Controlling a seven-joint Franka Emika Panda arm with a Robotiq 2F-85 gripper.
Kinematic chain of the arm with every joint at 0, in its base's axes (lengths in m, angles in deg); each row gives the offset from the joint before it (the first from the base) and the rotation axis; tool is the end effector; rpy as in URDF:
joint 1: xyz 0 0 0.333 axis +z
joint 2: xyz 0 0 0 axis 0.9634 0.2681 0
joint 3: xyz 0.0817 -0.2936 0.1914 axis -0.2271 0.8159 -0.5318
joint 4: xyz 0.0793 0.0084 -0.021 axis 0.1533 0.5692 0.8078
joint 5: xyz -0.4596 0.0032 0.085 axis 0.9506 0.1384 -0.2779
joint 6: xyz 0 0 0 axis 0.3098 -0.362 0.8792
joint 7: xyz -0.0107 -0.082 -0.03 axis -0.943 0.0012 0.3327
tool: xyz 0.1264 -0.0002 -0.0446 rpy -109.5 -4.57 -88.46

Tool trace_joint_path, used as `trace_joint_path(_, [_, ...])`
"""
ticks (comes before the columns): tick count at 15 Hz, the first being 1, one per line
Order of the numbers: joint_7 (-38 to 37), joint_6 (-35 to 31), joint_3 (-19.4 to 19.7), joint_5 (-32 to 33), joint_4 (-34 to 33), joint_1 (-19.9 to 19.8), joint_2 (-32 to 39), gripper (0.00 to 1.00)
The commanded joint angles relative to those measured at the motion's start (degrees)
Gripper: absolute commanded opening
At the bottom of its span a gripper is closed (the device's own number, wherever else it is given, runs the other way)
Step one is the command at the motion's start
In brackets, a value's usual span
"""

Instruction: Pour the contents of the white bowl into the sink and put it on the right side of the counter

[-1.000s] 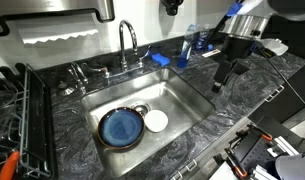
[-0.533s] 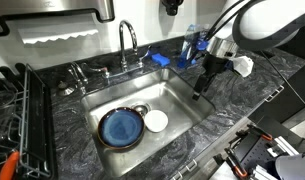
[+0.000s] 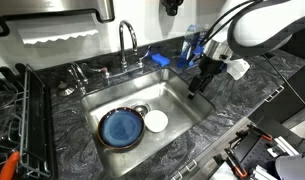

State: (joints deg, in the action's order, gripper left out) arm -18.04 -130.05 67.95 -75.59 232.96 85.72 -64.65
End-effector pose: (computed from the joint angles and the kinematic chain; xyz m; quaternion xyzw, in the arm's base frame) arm 0.4729 0.1410 0.2749 -0.9911 -0.0818 0.0075 0.1044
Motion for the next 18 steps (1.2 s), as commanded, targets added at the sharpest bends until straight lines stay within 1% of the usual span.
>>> trace_joint_path(1, [-3.8,-10.9,-1.9,-4.9,-1.5,0.2,8.6,1.00])
trace_joint_path(2, [-5.7,-15.4,-3.0,-5.8,-0.9,0.7,10.3,1.00])
trace_joint_path(4, [-7.4,-20.3,-4.6,-7.9,-1.9,0.7,14.9,1.00])
trace_joint_path(7, [-10.9,-26.0,-6.9,-8.6,-3.2,0.0,20.4,1.00])
trace_joint_path(9, [-14.1,-28.7,-7.3,-6.8,-4.1,-0.2,23.0,1.00])
trace_joint_path(14, [-19.3,-33.2,-6.8,-4.3,-6.8,-0.5,28.4,1.00])
trace_joint_path(18, [-20.7,-32.6,-7.7,-4.0,-9.7,-1.6,32.1,1.00])
